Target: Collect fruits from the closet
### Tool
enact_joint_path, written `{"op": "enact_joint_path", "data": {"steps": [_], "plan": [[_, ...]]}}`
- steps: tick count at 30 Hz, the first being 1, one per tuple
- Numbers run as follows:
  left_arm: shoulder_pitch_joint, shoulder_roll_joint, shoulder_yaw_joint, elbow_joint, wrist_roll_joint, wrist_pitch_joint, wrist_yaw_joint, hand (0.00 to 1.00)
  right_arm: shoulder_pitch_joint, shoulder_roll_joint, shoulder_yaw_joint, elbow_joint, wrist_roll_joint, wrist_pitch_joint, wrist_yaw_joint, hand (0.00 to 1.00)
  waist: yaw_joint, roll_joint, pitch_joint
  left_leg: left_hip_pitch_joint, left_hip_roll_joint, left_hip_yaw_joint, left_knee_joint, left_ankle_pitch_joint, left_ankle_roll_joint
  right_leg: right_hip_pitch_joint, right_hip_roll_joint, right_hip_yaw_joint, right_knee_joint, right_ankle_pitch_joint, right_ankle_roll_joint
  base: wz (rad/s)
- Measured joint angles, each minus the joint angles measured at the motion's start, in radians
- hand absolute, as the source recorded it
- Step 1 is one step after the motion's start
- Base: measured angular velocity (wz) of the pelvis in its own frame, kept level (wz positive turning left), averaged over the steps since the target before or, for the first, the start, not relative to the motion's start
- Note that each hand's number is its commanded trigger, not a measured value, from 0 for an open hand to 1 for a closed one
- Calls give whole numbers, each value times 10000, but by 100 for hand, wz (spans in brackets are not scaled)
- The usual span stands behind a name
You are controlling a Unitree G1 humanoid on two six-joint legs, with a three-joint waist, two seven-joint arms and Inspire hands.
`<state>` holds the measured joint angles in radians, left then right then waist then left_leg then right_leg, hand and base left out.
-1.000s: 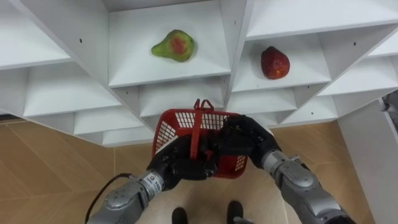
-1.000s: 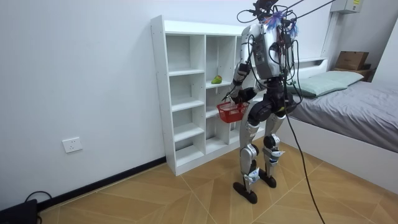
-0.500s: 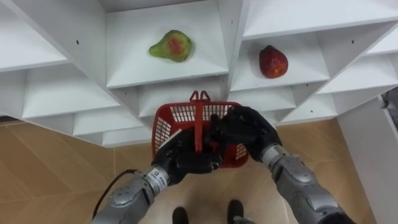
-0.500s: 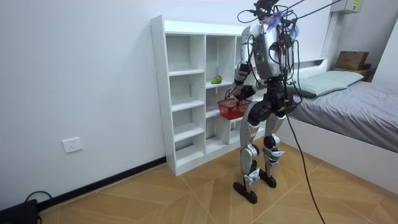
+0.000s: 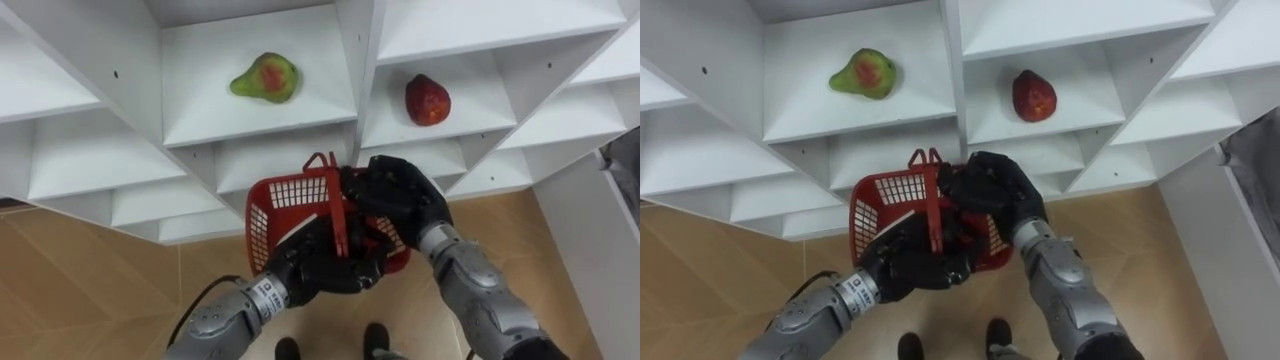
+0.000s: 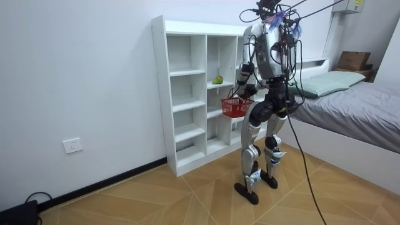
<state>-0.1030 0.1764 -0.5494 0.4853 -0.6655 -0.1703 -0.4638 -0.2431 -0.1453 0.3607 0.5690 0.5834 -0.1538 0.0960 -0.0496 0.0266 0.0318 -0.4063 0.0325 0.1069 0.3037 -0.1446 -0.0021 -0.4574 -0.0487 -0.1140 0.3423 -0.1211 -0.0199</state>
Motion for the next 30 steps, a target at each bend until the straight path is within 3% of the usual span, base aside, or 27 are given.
{"op": "enact_joint_path", "data": {"steps": [10,19,23,24,30], "plan": [[79,36,-58,0,9,115,5,100,-80,-96,200,95,-553,-6,-209,100,43,-5,-2,4,-3,1,-4,9,4,0,-9,-13,-3,6,-4,0],[262,444,-340,8,79,208,3,100,-86,-104,553,771,-786,-203,-36,100,55,-10,2,4,-1,2,13,9,5,2,-21,-25,16,9,-6,0],[271,527,-421,87,379,248,-1,100,-84,-92,573,1172,-786,-256,175,39,56,-20,9,2,-5,1,14,12,10,4,-41,-73,13,14,-5,0],[272,552,-439,87,438,282,-1,100,-82,-92,594,1279,-786,-294,186,2,76,-19,11,-8,0,1,13,12,10,4,-36,-78,-10,24,-6,0],[188,583,-515,73,569,311,-5,100,-81,-183,781,1386,-788,-321,319,0,272,-7,15,-152,55,1,23,14,7,-41,2,-127,-188,123,-25,0]]}}
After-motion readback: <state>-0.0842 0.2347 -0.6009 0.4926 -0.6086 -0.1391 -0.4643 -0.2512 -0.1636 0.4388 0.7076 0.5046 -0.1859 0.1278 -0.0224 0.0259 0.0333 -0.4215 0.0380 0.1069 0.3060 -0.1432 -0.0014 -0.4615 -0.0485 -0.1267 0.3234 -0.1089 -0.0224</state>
